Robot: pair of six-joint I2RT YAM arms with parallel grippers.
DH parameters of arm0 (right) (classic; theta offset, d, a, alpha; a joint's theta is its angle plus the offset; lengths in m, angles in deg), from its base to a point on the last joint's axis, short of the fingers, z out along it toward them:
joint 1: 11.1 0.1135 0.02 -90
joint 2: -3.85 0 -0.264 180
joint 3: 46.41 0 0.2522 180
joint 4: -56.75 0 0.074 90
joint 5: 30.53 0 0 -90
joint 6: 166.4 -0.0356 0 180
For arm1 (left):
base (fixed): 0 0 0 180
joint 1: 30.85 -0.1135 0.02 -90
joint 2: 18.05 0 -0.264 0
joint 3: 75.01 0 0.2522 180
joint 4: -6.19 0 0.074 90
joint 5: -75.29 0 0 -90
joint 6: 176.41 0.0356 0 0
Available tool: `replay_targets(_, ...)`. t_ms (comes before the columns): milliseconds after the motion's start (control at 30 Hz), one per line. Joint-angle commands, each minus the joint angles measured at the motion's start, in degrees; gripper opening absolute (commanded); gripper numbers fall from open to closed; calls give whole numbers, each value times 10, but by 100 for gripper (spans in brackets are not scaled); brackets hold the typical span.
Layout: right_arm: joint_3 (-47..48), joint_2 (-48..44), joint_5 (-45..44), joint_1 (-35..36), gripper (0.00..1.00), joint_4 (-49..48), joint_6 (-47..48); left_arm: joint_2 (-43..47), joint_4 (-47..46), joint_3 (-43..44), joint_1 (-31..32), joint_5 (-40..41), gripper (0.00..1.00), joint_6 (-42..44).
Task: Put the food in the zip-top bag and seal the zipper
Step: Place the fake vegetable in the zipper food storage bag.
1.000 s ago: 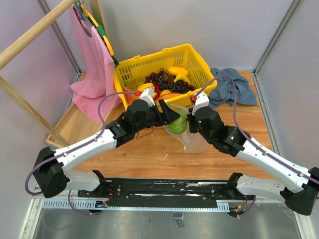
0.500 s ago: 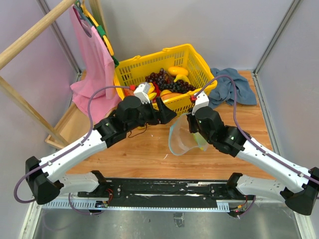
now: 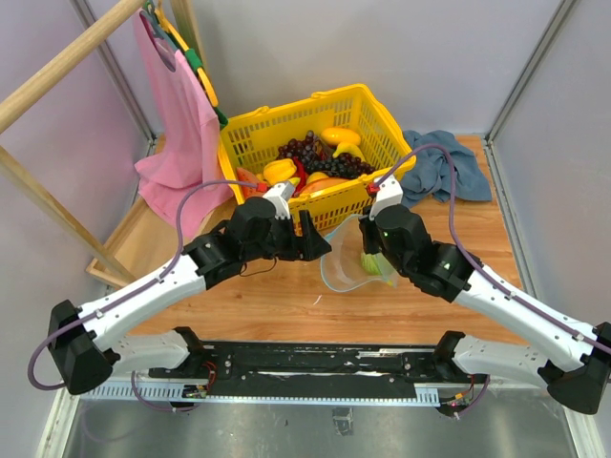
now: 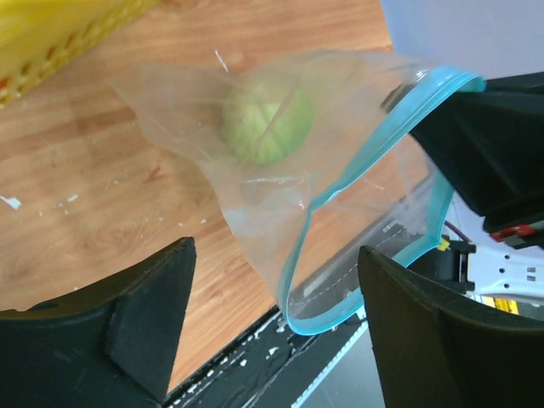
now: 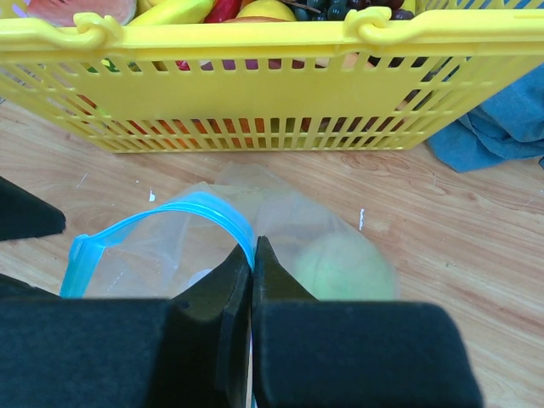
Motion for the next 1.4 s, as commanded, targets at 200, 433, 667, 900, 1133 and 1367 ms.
replay_targets(200,0,-2,-44,-6,1,8,13,-66,-41,20,5,-50,35,10)
replay_targets(433,17,-21,-89,-7,1,52,46,-79,17,132,5,53,0,88)
replay_targets(667,36,-33,-147,-6,1,90,55,-121,10,196,5,65,1,127)
replay_targets(900,26,-69,-170,-6,1,112,23,-161,-6,224,5,-13,0,169)
replay_targets(1133,-17,-97,-140,-6,1,57,51,-169,-6,213,4,11,1,180)
replay_targets(1367,-45,-61,-127,-6,1,8,32,-167,9,213,-4,44,30,177)
